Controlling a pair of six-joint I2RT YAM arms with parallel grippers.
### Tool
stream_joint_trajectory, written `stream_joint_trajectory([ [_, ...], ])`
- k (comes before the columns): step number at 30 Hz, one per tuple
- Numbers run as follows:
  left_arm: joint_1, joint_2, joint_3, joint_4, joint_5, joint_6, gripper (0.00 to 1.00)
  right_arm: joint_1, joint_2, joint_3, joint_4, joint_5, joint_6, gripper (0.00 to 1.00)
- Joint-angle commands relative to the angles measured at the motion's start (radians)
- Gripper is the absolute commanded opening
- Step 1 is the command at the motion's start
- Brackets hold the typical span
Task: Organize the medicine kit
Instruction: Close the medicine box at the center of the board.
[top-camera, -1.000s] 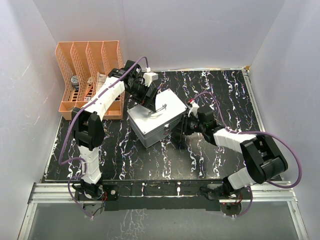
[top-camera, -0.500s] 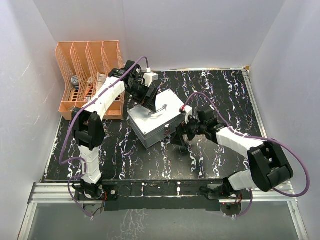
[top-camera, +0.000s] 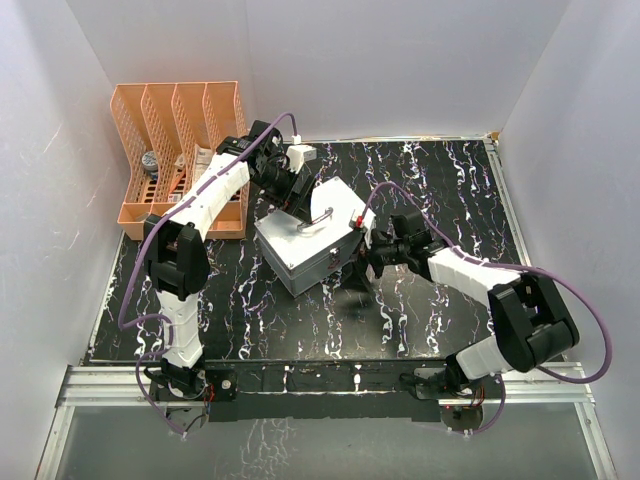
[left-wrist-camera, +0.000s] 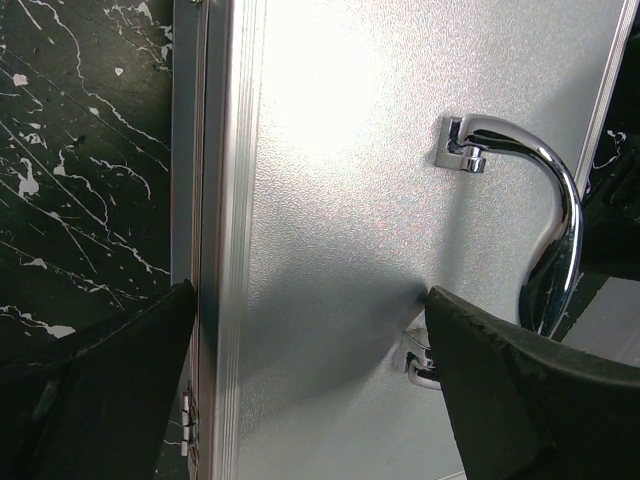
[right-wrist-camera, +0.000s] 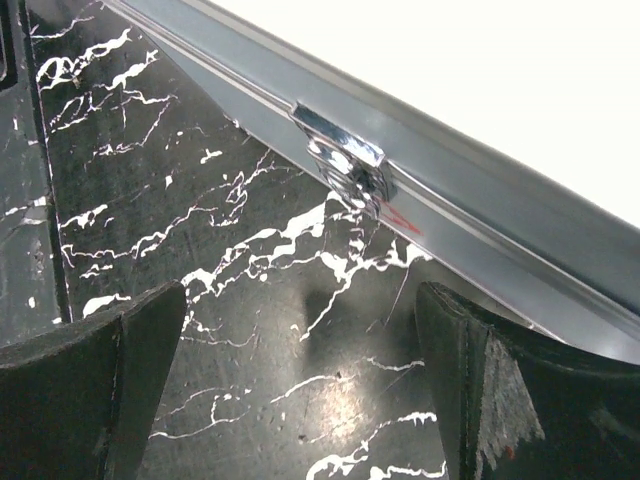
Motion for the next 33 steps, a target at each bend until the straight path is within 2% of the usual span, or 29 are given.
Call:
stream_joint_trajectory([
  [1, -0.017, 0.032, 0.003, -0.081, 0.012, 0.024, 0.95, 0.005, 0.039, 0.037, 0.18, -0.064, -0.001, 0.96],
  [6, -0.016, 0.033, 0.005, -0.083, 0.018, 0.028, 0.95, 0.006, 0.042, 0.017, 0.247, -0.108, 0.031, 0.93],
  [13, -0.018, 0.037, 0.003, -0.089, 0.024, 0.035, 0.95, 0.008, 0.039, 0.005, 0.238, -0.159, 0.024, 0.91],
  [33, -0.017, 0.033, 0.008, -0.093, 0.031, 0.035, 0.95, 0.019, 0.037, -0.058, 0.362, -0.147, 0.107, 0.95],
])
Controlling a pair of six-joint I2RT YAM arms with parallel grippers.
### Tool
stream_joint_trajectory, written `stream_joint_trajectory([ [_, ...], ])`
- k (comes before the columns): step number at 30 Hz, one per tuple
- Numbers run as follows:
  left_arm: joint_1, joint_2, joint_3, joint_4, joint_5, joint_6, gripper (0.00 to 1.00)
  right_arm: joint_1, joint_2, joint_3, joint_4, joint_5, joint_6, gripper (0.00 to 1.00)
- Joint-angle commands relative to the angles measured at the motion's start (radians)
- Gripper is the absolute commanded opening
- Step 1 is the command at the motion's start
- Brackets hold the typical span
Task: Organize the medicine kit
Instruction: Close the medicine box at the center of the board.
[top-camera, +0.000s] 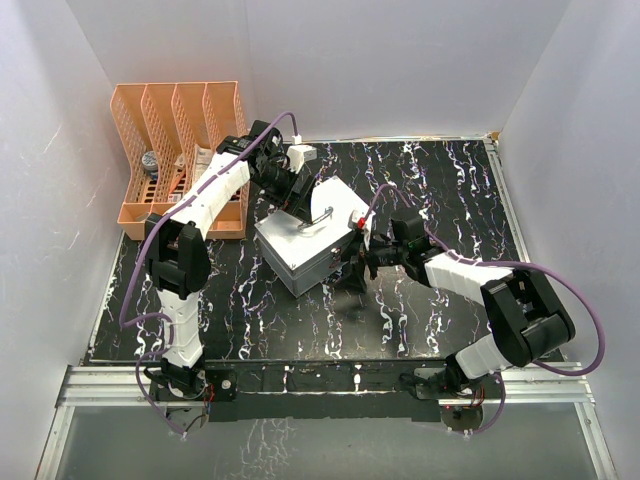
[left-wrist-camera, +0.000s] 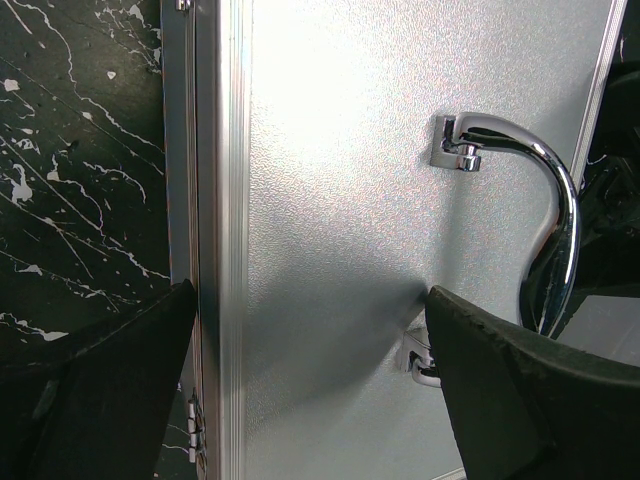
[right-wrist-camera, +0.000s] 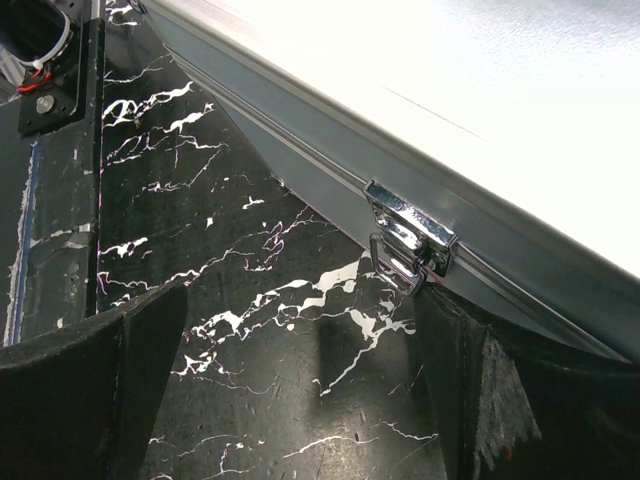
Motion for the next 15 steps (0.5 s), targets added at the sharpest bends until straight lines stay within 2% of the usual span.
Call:
stream_joint_trajectory([
  [1, -0.021, 0.021, -0.006, -0.084, 0.013, 0.023, 0.95, 0.007, -0.006, 0.004, 0.091, -0.009, 0.025, 0.95],
  [15, -0.021, 0.029, -0.004, -0.076, 0.015, 0.023, 0.95, 0.009, -0.111, -0.058, 0.037, -0.001, 0.049, 0.96],
])
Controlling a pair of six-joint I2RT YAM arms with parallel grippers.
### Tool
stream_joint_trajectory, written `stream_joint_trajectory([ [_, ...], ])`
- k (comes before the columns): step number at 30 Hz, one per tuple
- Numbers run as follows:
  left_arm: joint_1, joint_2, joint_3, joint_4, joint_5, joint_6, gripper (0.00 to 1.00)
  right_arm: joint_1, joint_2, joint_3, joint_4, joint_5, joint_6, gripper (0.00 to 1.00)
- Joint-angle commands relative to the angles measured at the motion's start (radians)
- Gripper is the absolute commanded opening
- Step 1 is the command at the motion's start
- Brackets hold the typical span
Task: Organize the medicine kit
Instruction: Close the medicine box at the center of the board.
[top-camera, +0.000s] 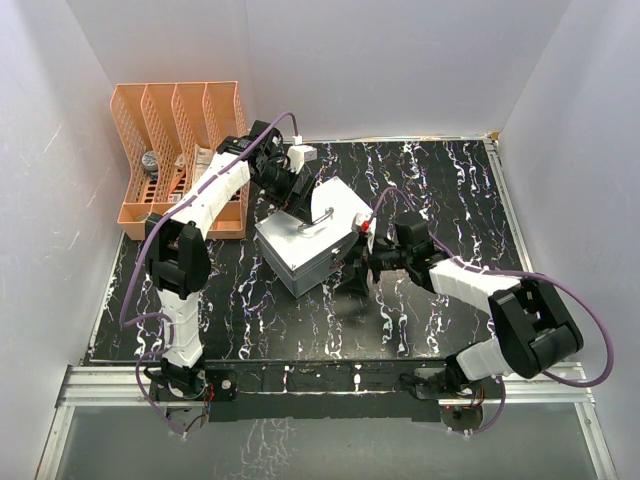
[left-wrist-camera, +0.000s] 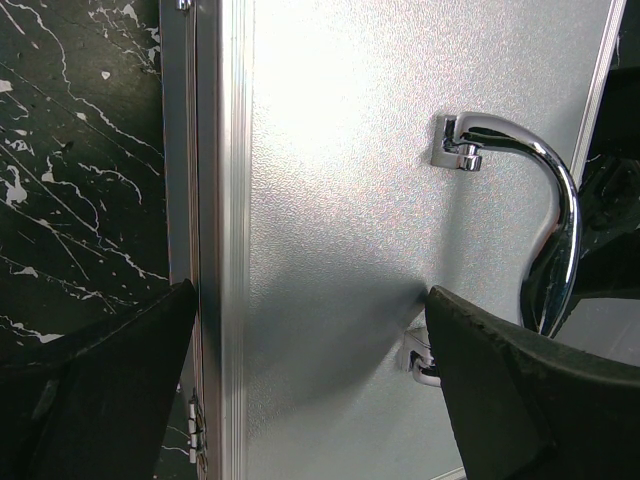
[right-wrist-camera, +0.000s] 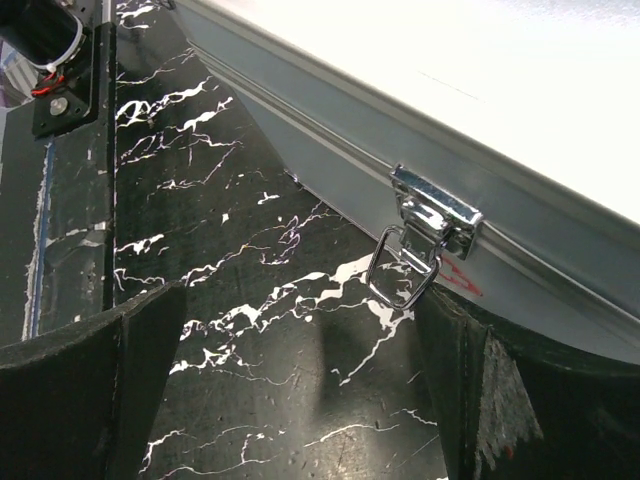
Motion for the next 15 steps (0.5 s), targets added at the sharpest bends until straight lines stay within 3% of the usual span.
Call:
stream_joint_trajectory([
  [1, -0.021, 0.029, -0.001, -0.074, 0.01, 0.02, 0.95, 0.009, -0.074, -0.025, 0.023, 0.001, 0.022, 0.96],
  [15, -0.021, 0.035, 0.004, -0.071, 0.012, 0.02, 0.95, 0.016, -0.103, -0.021, -0.004, 0.009, 0.036, 0.97],
])
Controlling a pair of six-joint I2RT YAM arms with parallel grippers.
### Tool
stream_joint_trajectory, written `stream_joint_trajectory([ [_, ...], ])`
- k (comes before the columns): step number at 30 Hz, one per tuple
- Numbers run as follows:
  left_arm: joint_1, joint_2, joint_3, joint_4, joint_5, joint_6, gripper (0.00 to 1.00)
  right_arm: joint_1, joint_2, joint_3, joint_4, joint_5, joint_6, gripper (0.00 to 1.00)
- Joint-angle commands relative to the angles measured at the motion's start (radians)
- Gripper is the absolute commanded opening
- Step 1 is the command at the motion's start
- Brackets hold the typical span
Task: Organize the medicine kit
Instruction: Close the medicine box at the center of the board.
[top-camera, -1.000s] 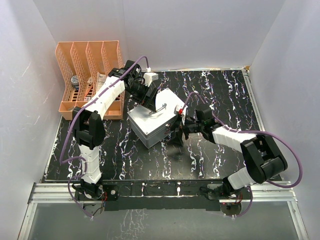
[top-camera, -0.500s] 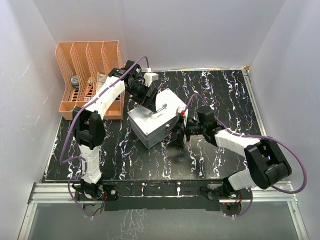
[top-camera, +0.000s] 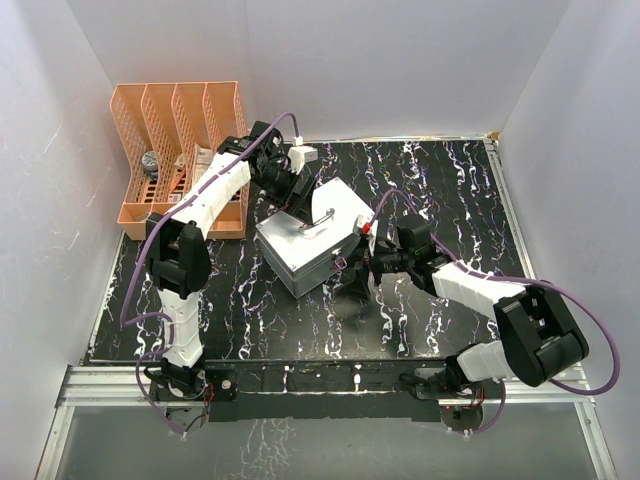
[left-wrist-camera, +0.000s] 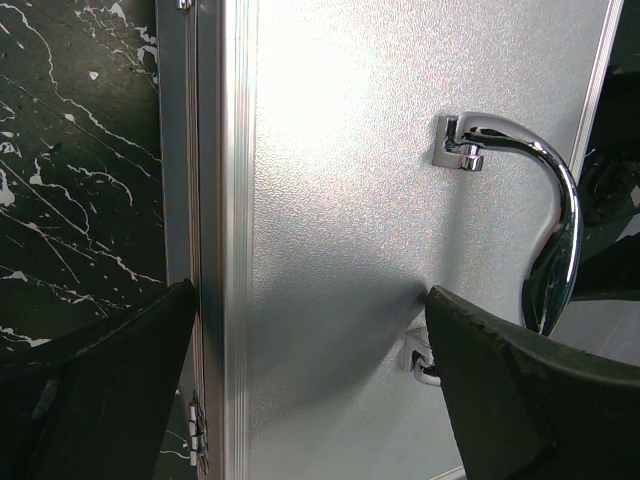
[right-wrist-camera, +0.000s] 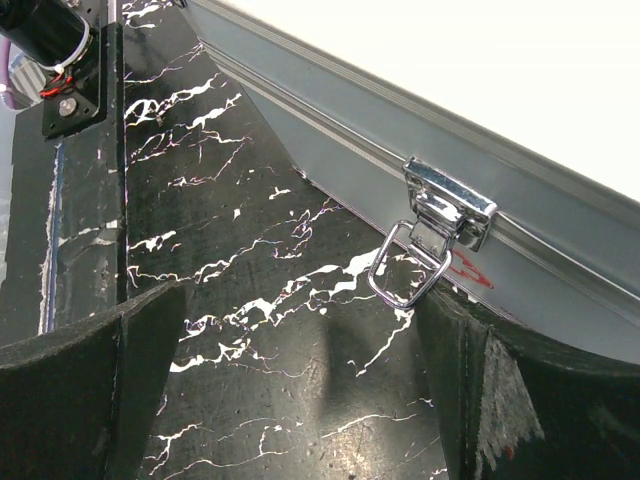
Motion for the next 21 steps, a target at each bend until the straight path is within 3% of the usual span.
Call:
stream_joint_trajectory([
  [1, -0.02, 0.029, 0.003, -0.067, -0.007, 0.018, 0.95, 0.011, -0.048, 0.012, 0.01, -0.008, 0.011, 0.97],
  [21, -0.02, 0.04, 0.009, -0.057, -0.016, 0.012, 0.95, 0.025, -0.04, 0.052, 0.025, 0.008, 0.037, 0.98],
])
